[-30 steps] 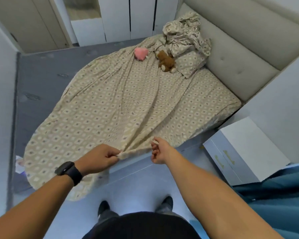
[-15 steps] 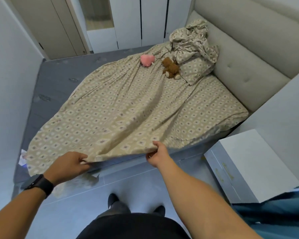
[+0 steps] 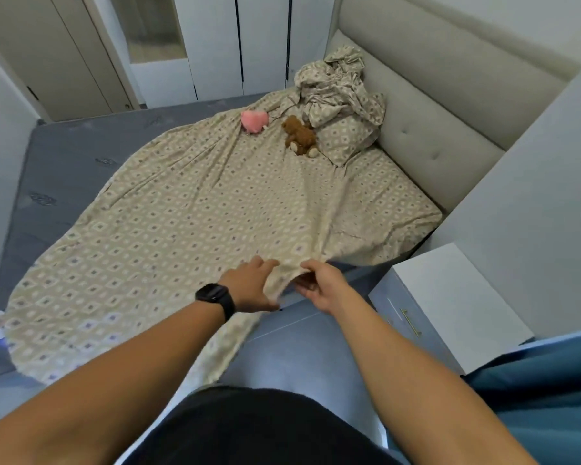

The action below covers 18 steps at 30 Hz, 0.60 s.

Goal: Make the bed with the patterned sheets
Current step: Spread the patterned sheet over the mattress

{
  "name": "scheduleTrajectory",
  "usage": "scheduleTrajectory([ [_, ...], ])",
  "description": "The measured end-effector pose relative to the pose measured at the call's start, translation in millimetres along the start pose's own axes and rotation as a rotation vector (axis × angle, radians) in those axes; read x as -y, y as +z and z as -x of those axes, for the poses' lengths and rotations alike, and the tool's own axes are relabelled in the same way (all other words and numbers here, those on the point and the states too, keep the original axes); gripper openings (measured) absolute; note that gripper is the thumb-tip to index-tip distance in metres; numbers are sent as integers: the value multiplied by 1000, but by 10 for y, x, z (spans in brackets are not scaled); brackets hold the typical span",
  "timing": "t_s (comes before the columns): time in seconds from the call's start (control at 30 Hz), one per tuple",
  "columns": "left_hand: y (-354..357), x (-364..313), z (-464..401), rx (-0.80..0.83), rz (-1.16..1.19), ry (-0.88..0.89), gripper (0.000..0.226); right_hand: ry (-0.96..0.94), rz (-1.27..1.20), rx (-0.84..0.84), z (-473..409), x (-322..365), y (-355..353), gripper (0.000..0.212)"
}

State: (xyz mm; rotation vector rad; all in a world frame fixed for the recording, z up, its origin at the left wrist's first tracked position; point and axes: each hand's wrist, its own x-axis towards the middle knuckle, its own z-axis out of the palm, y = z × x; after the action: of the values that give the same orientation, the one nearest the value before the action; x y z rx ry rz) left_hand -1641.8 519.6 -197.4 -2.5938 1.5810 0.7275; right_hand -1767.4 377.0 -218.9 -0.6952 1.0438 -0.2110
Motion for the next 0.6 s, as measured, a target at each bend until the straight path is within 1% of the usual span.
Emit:
scheduleTrajectory([
  [0.03, 2, -171, -93, -8, 46, 38, 89, 2, 50, 21, 34, -44, 52, 11],
  [0.1, 13, -383, -253, -43, 121, 76, 67, -58, 159, -4, 58, -79, 83, 5],
  [0.17, 11, -463, -355, -53, 145, 78, 45, -142, 250, -46, 70, -12, 14, 5],
  [0.2, 9, -462, -403, -52, 147, 94, 38, -172, 275, -58, 59, 47, -48, 6],
  [0.27, -29, -451, -445, -72, 147, 177, 28, -173, 233, -53, 52, 166, -163, 9],
  [0.33, -117, -469, -442, -92, 134, 279, 15, -86, 33, -39, -1, 268, -247, 8],
  [0.4, -244, -486, -426, -92, 98, 342, 25, 35, -172, -32, -116, 331, -275, 5],
  [0.47, -351, -400, -463, -68, 113, 358, 32, 81, -299, -66, -296, 369, -296, 6],
  [0.53, -411, -248, -533, -21, 200, 321, 32, 56, -407, -148, -455, 440, -337, 10],
  [0.6, -457, -104, -585, 39, 275, 293, 32, 2, -451, -297, -569, 543, -442, 10],
])
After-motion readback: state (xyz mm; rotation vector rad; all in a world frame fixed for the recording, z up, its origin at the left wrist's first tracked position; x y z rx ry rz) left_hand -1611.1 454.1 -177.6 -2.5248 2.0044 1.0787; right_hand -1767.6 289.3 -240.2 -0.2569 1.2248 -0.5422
